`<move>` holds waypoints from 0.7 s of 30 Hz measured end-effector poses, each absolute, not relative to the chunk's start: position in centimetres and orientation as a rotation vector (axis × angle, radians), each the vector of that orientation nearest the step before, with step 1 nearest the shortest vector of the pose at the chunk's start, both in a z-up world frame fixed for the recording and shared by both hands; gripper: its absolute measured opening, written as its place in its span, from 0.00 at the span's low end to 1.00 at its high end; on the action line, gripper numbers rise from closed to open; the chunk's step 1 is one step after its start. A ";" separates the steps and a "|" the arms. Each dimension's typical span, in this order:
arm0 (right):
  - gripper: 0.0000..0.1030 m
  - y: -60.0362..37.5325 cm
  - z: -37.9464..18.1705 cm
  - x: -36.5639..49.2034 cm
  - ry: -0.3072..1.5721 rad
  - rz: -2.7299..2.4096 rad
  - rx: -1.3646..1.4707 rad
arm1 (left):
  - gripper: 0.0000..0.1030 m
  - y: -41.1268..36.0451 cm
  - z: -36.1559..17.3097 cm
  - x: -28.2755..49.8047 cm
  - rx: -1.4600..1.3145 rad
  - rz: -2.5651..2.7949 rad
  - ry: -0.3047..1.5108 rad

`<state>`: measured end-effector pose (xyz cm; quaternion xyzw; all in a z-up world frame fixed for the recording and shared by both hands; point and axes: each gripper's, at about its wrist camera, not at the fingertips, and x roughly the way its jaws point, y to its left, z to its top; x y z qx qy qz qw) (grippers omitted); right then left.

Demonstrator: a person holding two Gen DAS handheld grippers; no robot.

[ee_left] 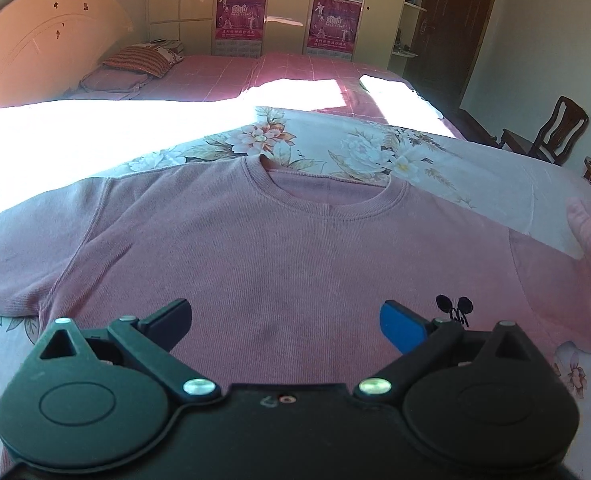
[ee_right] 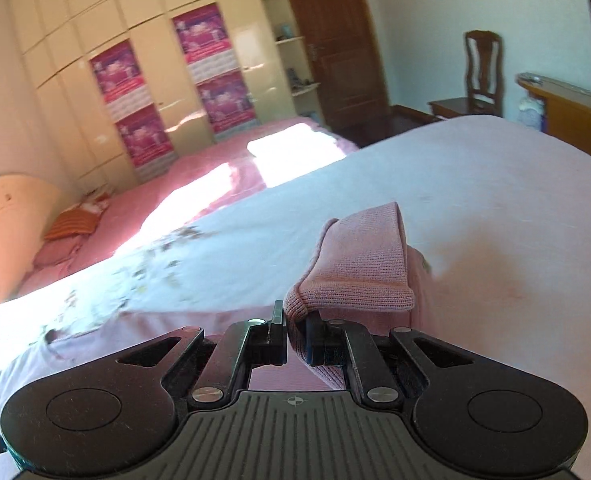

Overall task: Fold small clothes
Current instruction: 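Grasp the pink sleeve cuff with the right gripper, then lift the sleeve and fold it across the chest with the right gripper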

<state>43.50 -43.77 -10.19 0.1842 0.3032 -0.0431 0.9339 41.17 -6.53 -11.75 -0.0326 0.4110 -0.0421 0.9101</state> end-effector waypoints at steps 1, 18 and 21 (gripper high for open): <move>0.07 -41.4 -10.3 44.0 0.624 -0.042 0.360 | 0.97 -5.8 -11.7 41.2 -0.070 -0.079 0.845; 0.64 -26.5 -14.1 43.7 0.754 0.183 0.237 | 0.98 -2.4 -14.8 44.1 -0.224 -0.273 0.966; 0.64 -29.5 -13.8 41.8 0.750 0.070 0.203 | 0.97 -4.4 -16.9 45.1 -0.248 -0.325 1.023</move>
